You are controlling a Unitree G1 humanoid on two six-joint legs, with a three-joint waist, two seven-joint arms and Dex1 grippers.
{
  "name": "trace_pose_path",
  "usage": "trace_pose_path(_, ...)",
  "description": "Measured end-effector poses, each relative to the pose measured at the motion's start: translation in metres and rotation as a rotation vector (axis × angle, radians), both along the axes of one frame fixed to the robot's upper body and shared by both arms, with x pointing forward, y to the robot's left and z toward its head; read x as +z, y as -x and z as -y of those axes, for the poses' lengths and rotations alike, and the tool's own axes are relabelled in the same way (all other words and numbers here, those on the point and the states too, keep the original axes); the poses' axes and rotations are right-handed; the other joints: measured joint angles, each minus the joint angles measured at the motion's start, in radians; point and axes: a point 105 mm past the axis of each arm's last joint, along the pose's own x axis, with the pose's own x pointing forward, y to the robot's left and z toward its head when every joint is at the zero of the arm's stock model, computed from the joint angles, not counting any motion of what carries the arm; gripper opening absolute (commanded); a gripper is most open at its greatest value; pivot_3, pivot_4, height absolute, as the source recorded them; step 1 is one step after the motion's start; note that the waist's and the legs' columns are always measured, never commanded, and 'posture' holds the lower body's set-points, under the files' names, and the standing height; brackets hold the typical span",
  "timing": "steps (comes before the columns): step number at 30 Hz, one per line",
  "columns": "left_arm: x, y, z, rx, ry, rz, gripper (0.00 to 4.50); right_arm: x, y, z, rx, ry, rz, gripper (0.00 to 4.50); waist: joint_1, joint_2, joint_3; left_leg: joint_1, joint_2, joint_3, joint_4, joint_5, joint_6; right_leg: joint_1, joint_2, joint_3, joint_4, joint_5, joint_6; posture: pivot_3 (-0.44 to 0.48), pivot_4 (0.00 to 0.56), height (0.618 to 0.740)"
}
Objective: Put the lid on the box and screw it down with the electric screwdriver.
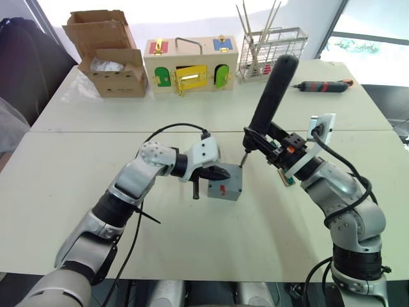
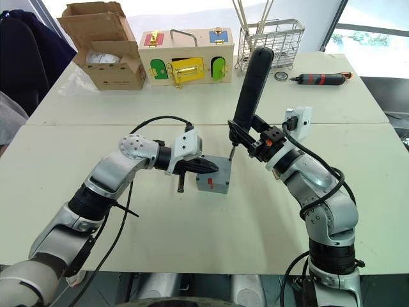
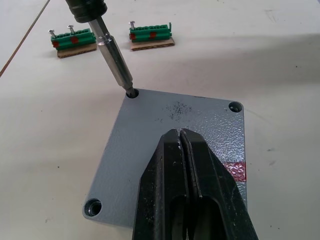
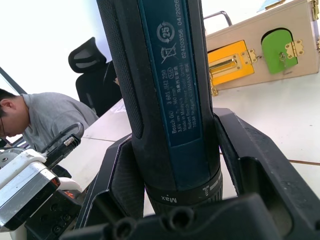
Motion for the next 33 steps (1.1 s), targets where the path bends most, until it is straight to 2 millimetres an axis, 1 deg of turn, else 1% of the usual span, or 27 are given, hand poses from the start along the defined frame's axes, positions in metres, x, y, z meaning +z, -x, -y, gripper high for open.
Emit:
trace_pose_path(5,0.0,0.0,0.0,0.001,0.0,0.0,0.0,-0.001,0.001,-0.001,0.008,0.011,0.0,1.88,0.0,0.0,0.0,0.0,0.0,0.0,0.0,0.0,0.0,0.0,0.0,0.0,0.0,0.0,0.0,0.0,0.15,0.731)
trace_pose_path(8,-0.001,0.0,-0.001,0.004,-0.003,-0.001,0.0,-0.002,0.009,-0.008,0.062,0.079,0.018,1.88,0.0,-0.001,0.0,0.001,0.0,0.0,0.0,0.0,0.0,0.0,0.0,0.0,0.0,0.0,0.0,0.0,0.15,0.731)
trace_pose_path(11,-0.003,-0.001,-0.004,0.01,-0.022,0.007,0.0,-0.005,0.014,-0.015,0.076,0.109,0.034,1.88,-0.003,-0.002,-0.002,0.005,0.0,0.001,-0.001,0.0,0.001,0.004,0.0,0.0,-0.001,0.0,0.0,0.0,0.15,0.731)
trace_pose_path(21,-0.01,0.0,-0.005,0.009,-0.041,0.011,0.0,-0.015,0.017,-0.02,0.074,0.142,0.043,1.88,-0.003,-0.009,-0.017,0.008,0.001,0.0,-0.002,-0.001,0.001,0.006,0.001,0.0,-0.002,0.0,0.0,0.0,0.15,0.731)
trace_pose_path(23,-0.012,0.001,-0.006,0.012,-0.042,0.005,0.0,-0.016,0.016,-0.02,0.067,0.147,0.05,1.88,-0.002,-0.009,-0.021,0.011,0.001,0.0,-0.003,-0.001,0.002,0.01,0.001,0.0,-0.003,0.0,0.0,0.0,0.15,0.731)
trace_pose_path(24,-0.013,0.001,-0.006,0.013,-0.044,0.002,0.0,-0.018,0.016,-0.02,0.063,0.15,0.05,1.88,-0.001,-0.009,-0.021,0.015,0.001,0.0,-0.004,-0.002,0.003,0.015,0.001,0.0,-0.006,-0.001,0.0,0.0,0.15,0.731)
trace_pose_path(25,-0.015,0.001,-0.006,0.013,-0.046,-0.001,0.0,-0.019,0.016,-0.019,0.06,0.152,0.049,1.88,0.001,-0.009,-0.021,0.021,0.001,0.0,-0.006,-0.006,0.009,0.023,0.002,-0.001,-0.012,-0.001,-0.001,0.0,0.15,0.731)
trace_pose_path(27,-0.016,0.002,-0.007,0.015,-0.049,-0.005,0.0,-0.021,0.016,-0.018,0.057,0.156,0.053,1.88,0.002,-0.009,-0.021,0.027,0.001,-0.001,-0.007,-0.008,0.012,0.031,0.002,-0.002,-0.015,-0.001,-0.001,0.0,0.15,0.731)
trace_pose_path(33,-0.018,0.005,-0.007,0.009,-0.053,-0.003,0.0,-0.026,0.017,-0.017,0.054,0.171,0.068,1.88,0.003,-0.009,-0.022,0.028,0.002,-0.001,-0.006,-0.008,0.013,0.032,0.002,-0.002,-0.016,-0.001,-0.001,0.0,0.15,0.731)
